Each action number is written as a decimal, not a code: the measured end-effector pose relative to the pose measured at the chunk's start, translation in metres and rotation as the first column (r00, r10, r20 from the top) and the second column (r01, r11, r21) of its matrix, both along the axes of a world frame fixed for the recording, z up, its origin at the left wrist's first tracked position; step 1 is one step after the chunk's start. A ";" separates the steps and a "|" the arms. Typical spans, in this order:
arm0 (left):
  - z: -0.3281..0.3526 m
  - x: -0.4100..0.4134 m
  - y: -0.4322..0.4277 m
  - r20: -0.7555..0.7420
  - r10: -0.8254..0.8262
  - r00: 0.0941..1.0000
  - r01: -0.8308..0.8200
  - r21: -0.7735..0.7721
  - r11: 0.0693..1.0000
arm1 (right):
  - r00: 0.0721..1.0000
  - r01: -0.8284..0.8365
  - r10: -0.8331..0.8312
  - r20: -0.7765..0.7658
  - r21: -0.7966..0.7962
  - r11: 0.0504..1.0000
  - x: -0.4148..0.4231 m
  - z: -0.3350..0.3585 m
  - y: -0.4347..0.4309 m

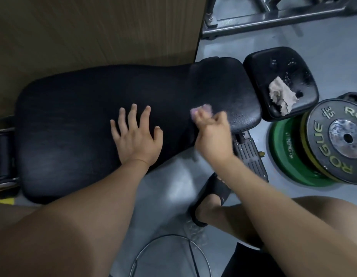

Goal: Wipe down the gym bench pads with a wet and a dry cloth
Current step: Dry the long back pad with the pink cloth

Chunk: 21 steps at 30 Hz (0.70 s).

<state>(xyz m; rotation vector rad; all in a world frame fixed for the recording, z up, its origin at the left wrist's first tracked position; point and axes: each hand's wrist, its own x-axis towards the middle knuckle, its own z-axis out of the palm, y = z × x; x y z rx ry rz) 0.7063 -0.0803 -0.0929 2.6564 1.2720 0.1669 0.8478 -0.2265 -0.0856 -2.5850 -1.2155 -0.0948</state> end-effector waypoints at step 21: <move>-0.002 -0.003 0.002 0.021 0.005 1.000 -0.005 0.023 1.000 | 0.997 -0.073 0.071 -0.016 -0.156 0.985 0.047 0.008 0.040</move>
